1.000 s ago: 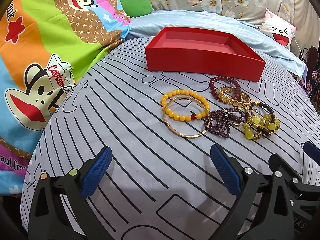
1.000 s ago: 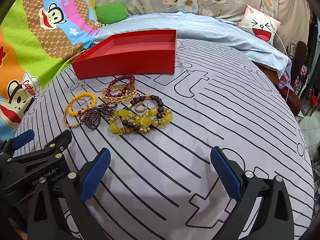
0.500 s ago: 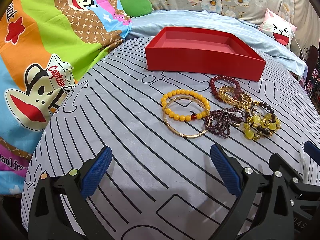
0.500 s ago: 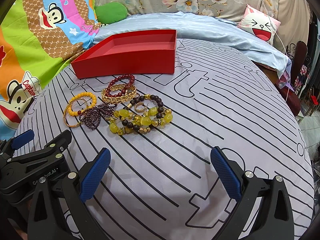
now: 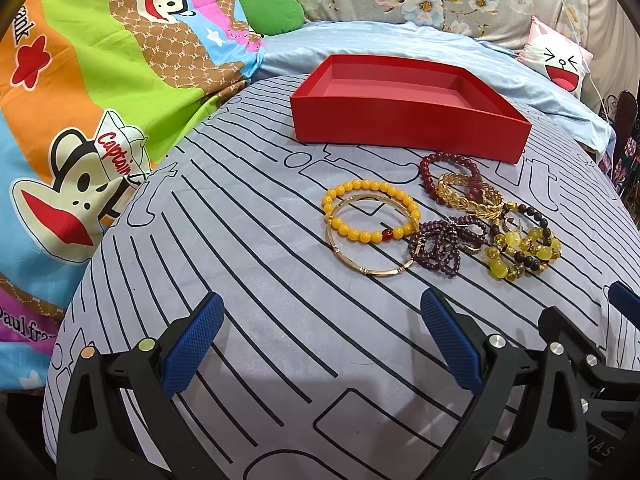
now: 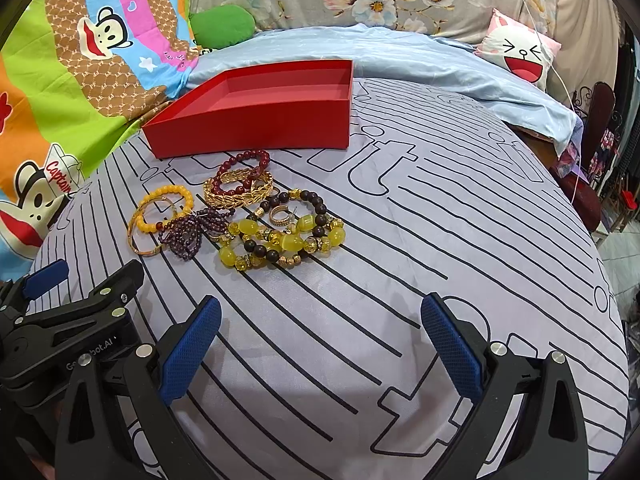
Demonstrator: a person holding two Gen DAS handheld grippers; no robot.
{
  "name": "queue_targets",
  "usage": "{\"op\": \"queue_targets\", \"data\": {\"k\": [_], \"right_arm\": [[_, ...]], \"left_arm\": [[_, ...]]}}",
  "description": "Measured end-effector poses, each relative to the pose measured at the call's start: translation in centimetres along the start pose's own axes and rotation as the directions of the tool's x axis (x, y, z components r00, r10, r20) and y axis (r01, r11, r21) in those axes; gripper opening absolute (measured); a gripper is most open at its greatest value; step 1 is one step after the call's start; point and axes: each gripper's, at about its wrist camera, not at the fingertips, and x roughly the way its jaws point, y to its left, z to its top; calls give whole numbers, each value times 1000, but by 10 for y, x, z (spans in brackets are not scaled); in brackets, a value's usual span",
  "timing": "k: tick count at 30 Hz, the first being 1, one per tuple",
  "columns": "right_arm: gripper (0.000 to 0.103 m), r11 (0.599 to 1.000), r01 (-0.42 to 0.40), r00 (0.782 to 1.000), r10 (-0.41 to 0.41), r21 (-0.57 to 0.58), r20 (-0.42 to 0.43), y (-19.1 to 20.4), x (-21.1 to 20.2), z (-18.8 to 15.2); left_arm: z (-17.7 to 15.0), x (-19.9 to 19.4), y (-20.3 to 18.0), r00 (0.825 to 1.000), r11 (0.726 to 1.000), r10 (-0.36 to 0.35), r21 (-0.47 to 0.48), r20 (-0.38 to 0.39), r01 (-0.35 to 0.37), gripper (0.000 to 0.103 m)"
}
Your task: Organize jewelry
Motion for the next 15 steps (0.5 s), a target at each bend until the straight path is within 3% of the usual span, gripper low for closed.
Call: {"op": "queue_targets", "data": {"k": [15], "right_arm": [[97,1000,1,1000,-1,0,2,0,-1,0]], "left_arm": [[0,-1,1,1000,1000,1,1,2,-1,94]]}}
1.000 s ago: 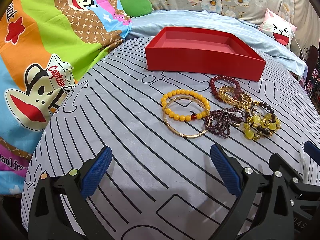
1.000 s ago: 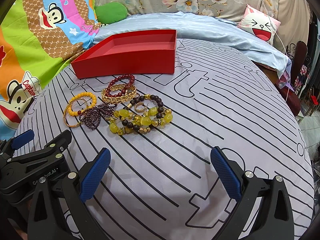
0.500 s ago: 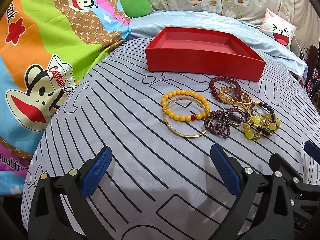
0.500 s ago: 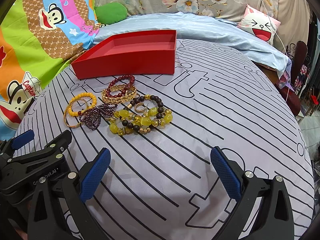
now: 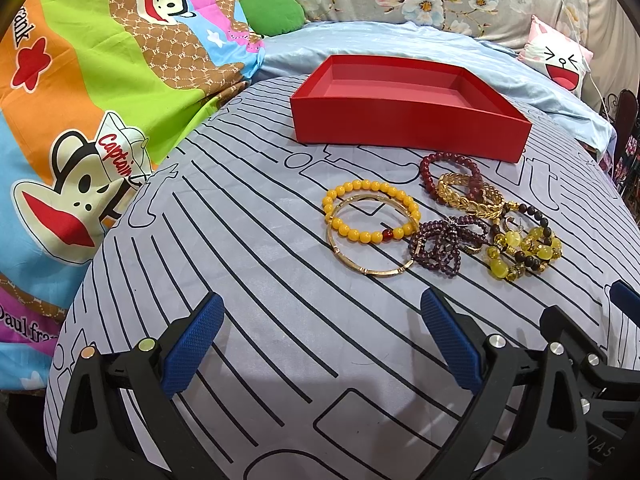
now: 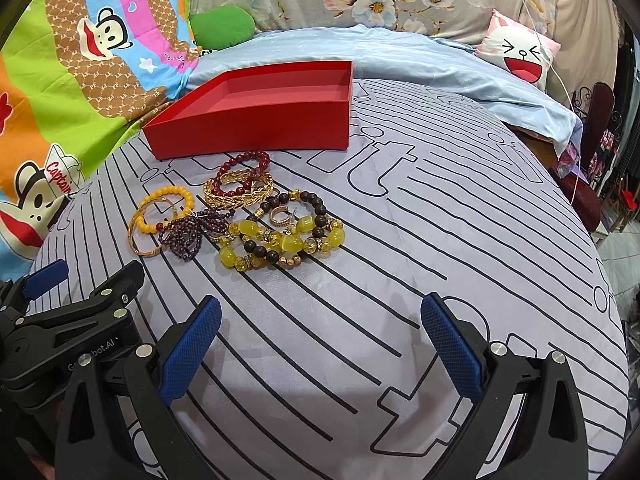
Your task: Organize jewelry
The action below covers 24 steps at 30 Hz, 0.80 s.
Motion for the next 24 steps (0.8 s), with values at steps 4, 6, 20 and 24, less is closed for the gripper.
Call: {"op": "queue_targets", "data": {"k": [4,6,20,24], "right_arm": [[97,1000,0,1000,0,0,-1,0,0,0],[97,1000,0,1000,0,0,0,0,0,0],[97,1000,0,1000,0,0,1,0,0,0],[97,1000,0,1000,0,0,1,0,0,0]], "left_arm": [[0,0,0,1000,1000,1,1,0,-1,94],[0,0,0,1000,1000,1,1,0,-1,94],[0,-1,0,1000,1000,2,2,1,-2,94],[0,-1,0,1000,1000,2,2,1,-2,94]]}}
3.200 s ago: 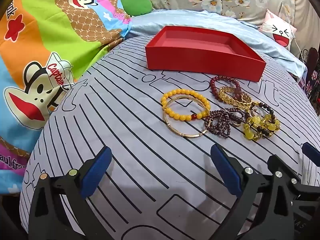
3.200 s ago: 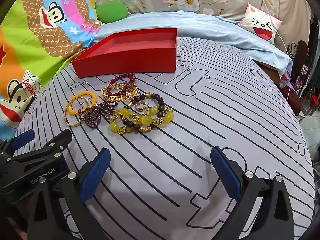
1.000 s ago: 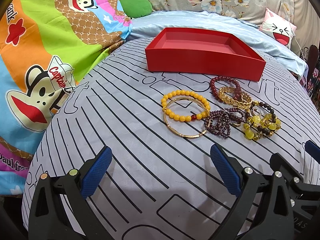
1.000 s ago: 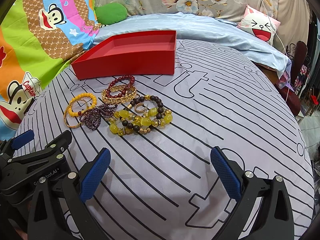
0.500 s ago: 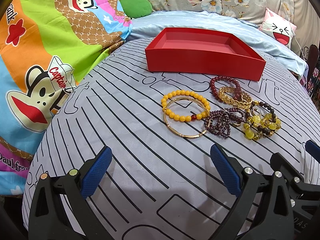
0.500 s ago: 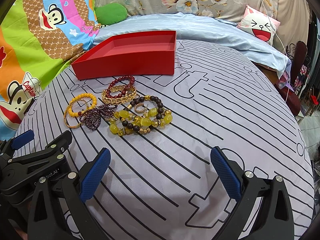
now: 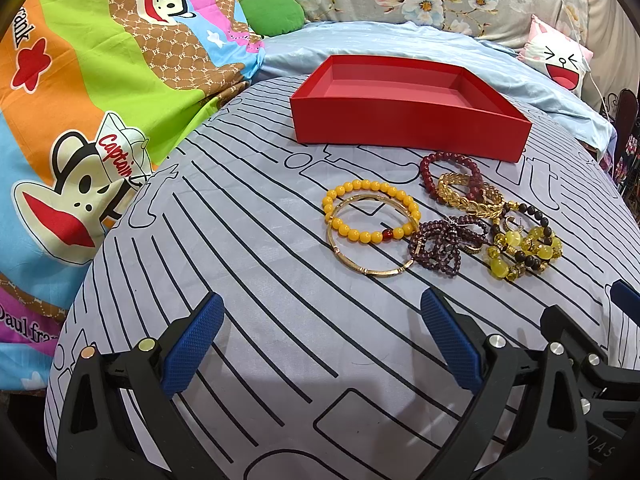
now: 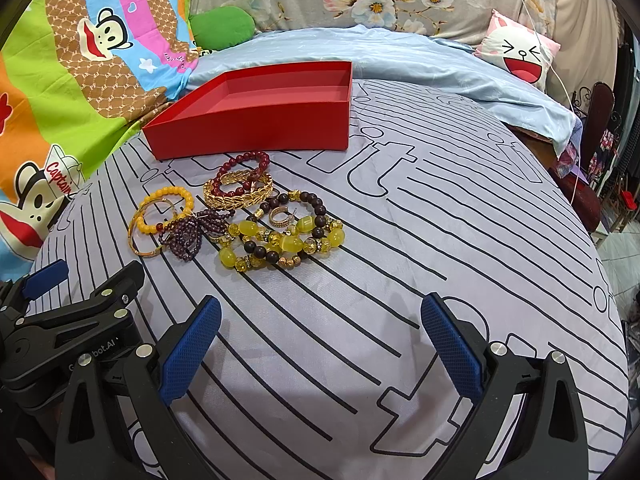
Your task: Organize jewelry
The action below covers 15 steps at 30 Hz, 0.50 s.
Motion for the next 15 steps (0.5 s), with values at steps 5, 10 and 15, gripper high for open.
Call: {"op": "queue_targets", "data": {"k": [5,10,15], "right_arm": [[97,1000,0,1000,0,1,0,0,0,0],[97,1000,0,1000,0,0,0,0,0,0],[97,1000,-1,1000,1,0,0,0,0,0]], "left_arm": [[0,0,0,1000,1000,0,1,0,0,94],[0,0,0,1000,1000,1,1,-1,-1,94],[0,0,-1,1000,1000,1,1,0,-1,94]]}}
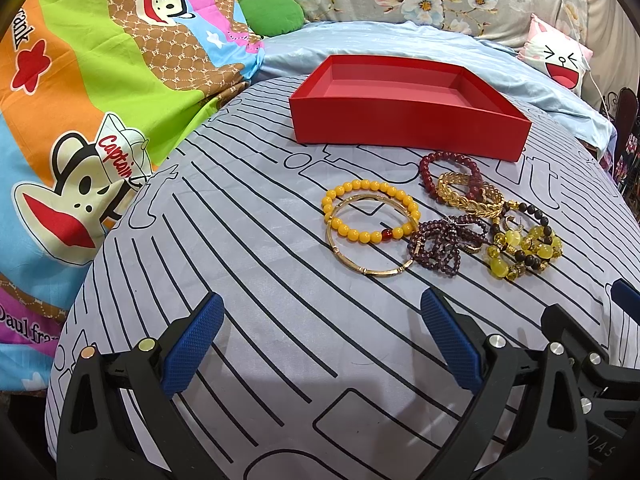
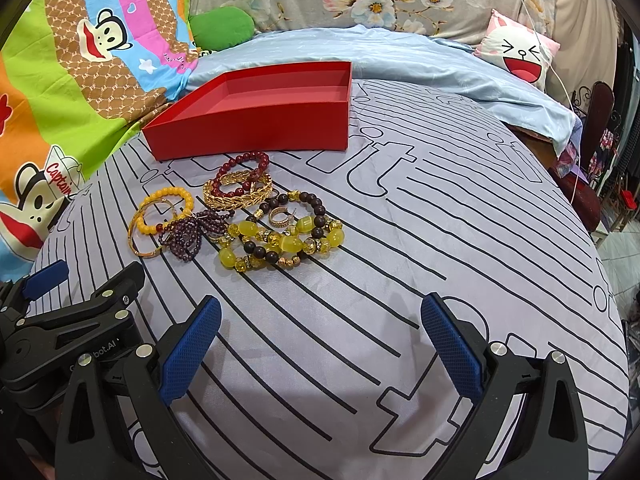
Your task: Organize jewelry
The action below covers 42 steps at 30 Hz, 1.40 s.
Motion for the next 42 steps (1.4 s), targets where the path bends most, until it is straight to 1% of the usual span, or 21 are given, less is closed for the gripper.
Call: {"op": "queue_targets", "data": {"k": [5,8,14,19,24,27,31,34,36,38,42], "right_arm": [[97,1000,-14,1000,14,1,-9,0,1,2],[97,1000,-7,1000,7,-6,-6,0,0,5],[97,1000,-6,1000,6,10,3,-9,-1,22],[97,1000,-26,1000,26,16,6,-9,3,35],[97,999,-48,999,48,17,2,-7,9,43],[97,998,-58,998,58,11,5,-3,13,50],[96,996,-86,996,86,14,-7,2,20,59],[95,995,-99,995,99,-3,2,11,26,69],[93,994,-108,994,108,-16,-1,18,31,75],[88,992,-119,993,118,-32,-12,25,38,80],[86,989,-141,990,139,-54,-30,38,49,83]], "left_arm": [[1,1,0,1000,1000,-1,-4,-10,1,94],[4,1,1,1000,1000,3,-8,-21,-3,94],[16,2,2,1000,1000,-4,-9,-19,4,95],[25,8,4,1000,1000,-9,-12,-26,9,95],[32,16,9,999,1000,4,-13,-40,-5,95],[36,20,15,999,1000,10,-21,-48,-11,95],[40,28,31,998,999,13,-50,-65,-16,95],[40,31,41,997,997,19,-74,-71,-24,95],[40,32,46,997,996,19,-85,-74,-25,95],[39,33,50,997,996,17,-89,-77,-24,95],[37,34,53,997,996,17,-88,-82,-24,95]]}}
